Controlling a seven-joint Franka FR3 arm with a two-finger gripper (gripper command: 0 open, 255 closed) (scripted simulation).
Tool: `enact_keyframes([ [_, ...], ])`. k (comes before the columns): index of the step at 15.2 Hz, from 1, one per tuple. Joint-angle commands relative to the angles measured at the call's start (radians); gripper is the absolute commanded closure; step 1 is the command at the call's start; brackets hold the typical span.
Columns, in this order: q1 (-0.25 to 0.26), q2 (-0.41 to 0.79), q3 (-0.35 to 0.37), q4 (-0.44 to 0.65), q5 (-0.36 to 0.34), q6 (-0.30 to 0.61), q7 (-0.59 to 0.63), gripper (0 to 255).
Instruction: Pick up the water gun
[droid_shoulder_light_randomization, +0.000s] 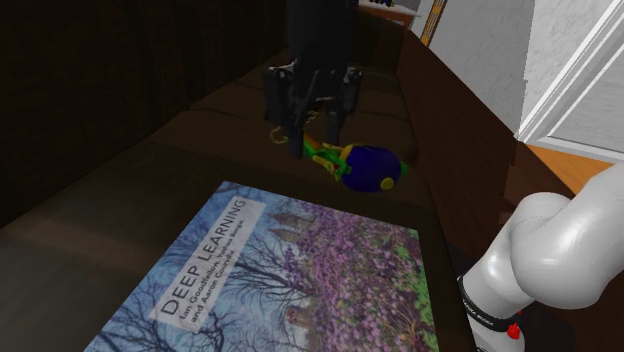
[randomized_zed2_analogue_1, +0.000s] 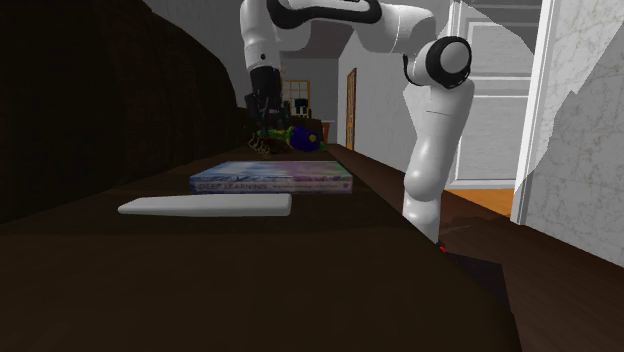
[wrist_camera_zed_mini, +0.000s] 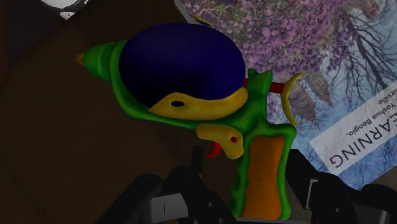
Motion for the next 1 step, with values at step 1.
enact_keyframes([
  [1, -0.001, 0.002, -0.001, 0.01, -0.001, -0.008, 0.001, 255],
])
